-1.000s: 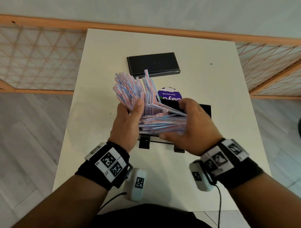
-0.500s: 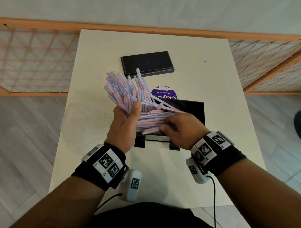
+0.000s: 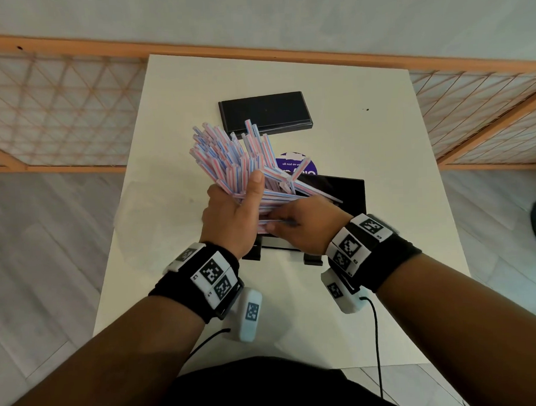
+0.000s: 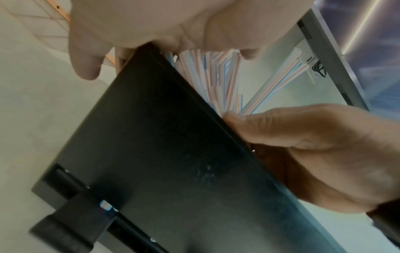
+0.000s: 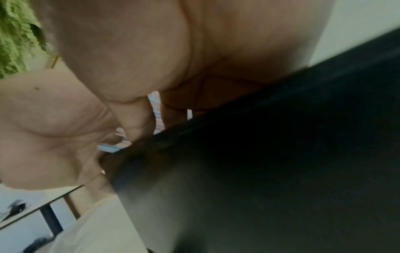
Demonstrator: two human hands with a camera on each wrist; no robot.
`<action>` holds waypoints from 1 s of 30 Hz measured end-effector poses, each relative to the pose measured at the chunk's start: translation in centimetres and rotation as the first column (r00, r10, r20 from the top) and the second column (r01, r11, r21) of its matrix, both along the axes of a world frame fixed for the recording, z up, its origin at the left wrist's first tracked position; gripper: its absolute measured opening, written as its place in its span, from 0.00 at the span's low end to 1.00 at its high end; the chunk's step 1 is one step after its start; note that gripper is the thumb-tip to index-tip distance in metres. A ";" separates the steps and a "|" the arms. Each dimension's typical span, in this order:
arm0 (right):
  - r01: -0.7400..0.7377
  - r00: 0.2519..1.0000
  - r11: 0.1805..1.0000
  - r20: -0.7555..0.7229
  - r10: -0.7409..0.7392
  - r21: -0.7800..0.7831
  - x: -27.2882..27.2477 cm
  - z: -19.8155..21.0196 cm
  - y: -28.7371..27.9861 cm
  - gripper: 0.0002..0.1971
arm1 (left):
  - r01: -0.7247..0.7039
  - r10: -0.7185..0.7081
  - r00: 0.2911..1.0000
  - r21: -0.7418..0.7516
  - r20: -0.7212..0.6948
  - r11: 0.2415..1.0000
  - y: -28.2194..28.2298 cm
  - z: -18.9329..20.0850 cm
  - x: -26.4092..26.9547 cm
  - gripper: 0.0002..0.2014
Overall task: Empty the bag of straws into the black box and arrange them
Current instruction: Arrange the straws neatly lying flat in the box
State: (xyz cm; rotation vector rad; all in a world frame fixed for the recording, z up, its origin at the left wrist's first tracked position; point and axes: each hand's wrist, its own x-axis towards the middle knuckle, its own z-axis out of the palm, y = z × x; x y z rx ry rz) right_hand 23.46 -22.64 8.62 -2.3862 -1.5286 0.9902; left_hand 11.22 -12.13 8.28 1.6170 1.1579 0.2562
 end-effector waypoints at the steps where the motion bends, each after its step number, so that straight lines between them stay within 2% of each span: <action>1: 0.012 0.999 0.999 0.039 -0.010 -0.052 0.0 -0.2 0.2 0.25 | -0.009 0.009 1.000 -0.001 -0.002 1.000 0.0 0.0 0.1 0.45; 3: 0.033 0.993 0.988 0.119 -0.016 -0.149 0.0 -0.2 0.3 0.34 | -0.022 0.022 1.000 -0.007 0.016 1.000 0.0 0.0 0.1 0.44; 4: 0.042 0.993 0.984 0.112 -0.023 -0.173 0.0 -0.3 0.2 0.35 | -0.023 0.023 0.999 -0.012 0.024 1.000 0.0 0.0 0.1 0.44; 8: 0.046 0.998 0.988 -0.039 -0.053 -0.147 -0.3 -0.4 -0.2 0.30 | -0.021 0.022 0.999 -0.032 0.029 0.999 0.1 0.2 -0.1 0.46; 11: 0.060 0.997 0.984 -0.044 -0.069 -0.169 -0.1 -0.7 -0.5 0.36 | -0.017 0.020 0.999 -0.059 0.036 0.998 0.2 0.3 -0.2 0.48; 14: 0.087 0.990 0.988 -0.100 -0.100 -0.125 -0.2 -0.3 -0.6 0.32 | 0.016 -0.013 0.998 -0.053 0.058 0.998 0.2 0.2 -0.4 0.48; 17: 0.094 0.979 0.987 -0.168 -0.115 -0.129 -0.6 -0.1 -0.6 0.31 | 0.076 -0.075 0.996 -0.033 0.042 0.997 0.5 -0.1 -0.5 0.55; 19: 0.125 0.975 0.979 -0.162 -0.150 -0.158 -0.4 -0.4 -0.4 0.34 | 0.087 -0.081 0.995 -0.097 0.064 0.992 0.9 -0.2 -0.5 0.59; 22: 0.156 0.965 0.967 -0.177 -0.192 -0.200 0.4 -0.9 0.3 0.35 | 0.035 0.007 0.985 -0.238 0.174 0.971 1.5 -0.3 -0.6 0.64; 25: 0.173 0.935 0.972 -0.285 -0.213 -0.160 0.7 -1.2 1.1 0.36 | 0.022 0.053 0.970 -0.301 0.238 0.953 1.5 -0.5 -0.7 0.69; 30: 0.201 0.905 0.964 -0.343 -0.251 -0.175 0.2 -2.8 2.2 0.47 | 0.062 0.006 0.968 -0.263 0.250 0.963 1.8 -1.8 -0.9 0.60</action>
